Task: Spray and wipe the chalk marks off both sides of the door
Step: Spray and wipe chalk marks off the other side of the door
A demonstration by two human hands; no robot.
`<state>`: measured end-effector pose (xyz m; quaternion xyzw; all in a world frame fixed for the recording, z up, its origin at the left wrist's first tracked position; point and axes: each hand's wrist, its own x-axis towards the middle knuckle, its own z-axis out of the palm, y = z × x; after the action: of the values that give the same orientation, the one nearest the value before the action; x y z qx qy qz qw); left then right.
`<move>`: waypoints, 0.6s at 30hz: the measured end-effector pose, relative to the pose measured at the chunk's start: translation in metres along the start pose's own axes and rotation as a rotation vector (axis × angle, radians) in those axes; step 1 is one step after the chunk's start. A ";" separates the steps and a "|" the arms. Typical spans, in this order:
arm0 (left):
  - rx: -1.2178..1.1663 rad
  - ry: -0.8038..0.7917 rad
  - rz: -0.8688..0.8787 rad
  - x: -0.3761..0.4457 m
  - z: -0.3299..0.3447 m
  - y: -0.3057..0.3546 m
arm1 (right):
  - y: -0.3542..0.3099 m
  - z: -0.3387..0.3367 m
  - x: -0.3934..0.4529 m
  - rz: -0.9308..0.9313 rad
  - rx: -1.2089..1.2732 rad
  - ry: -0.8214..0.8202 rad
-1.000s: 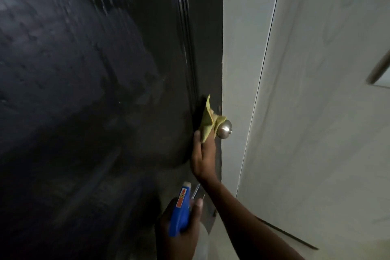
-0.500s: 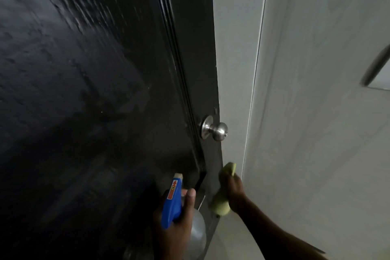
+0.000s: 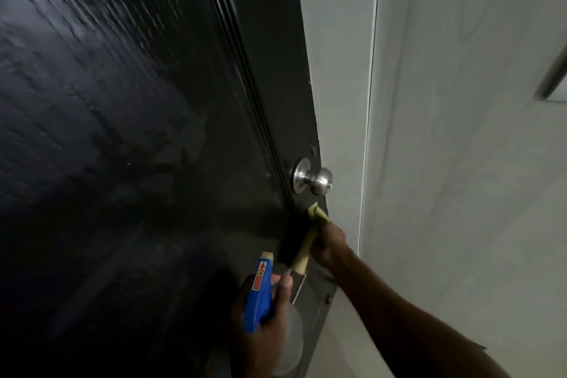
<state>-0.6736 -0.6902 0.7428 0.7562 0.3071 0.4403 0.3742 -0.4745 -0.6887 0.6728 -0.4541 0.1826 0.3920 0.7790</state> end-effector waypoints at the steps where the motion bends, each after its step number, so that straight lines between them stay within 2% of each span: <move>1: 0.002 -0.007 0.016 0.002 -0.001 0.002 | -0.023 0.004 0.002 -0.050 0.054 -0.020; 3: 0.005 -0.021 0.017 0.003 0.001 0.002 | -0.049 0.014 0.010 -0.175 0.026 -0.100; 6: 0.022 -0.048 0.008 0.001 0.003 -0.003 | -0.033 0.011 0.012 -0.359 -0.378 -0.162; 7: 0.031 -0.057 0.024 0.000 0.005 -0.004 | -0.015 0.001 0.019 -0.370 -0.520 -0.163; 9: 0.049 -0.051 0.040 0.001 0.009 -0.002 | 0.013 -0.022 0.026 -0.215 -0.661 -0.130; 11: 0.044 -0.029 0.049 0.003 0.011 0.003 | 0.023 -0.038 0.034 -0.084 -0.687 -0.101; 12: 0.053 -0.028 0.066 0.005 0.012 0.005 | 0.022 -0.040 0.040 -0.105 -0.671 -0.101; 16: 0.033 -0.028 0.071 0.014 0.020 0.003 | -0.004 -0.005 0.052 -0.405 -0.452 -0.131; 18: 0.040 -0.038 0.079 0.020 0.025 0.001 | -0.004 0.006 0.053 -0.537 -0.458 -0.185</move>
<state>-0.6425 -0.6821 0.7439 0.7832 0.2786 0.4341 0.3472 -0.4389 -0.6616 0.6443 -0.6113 -0.1068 0.2437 0.7453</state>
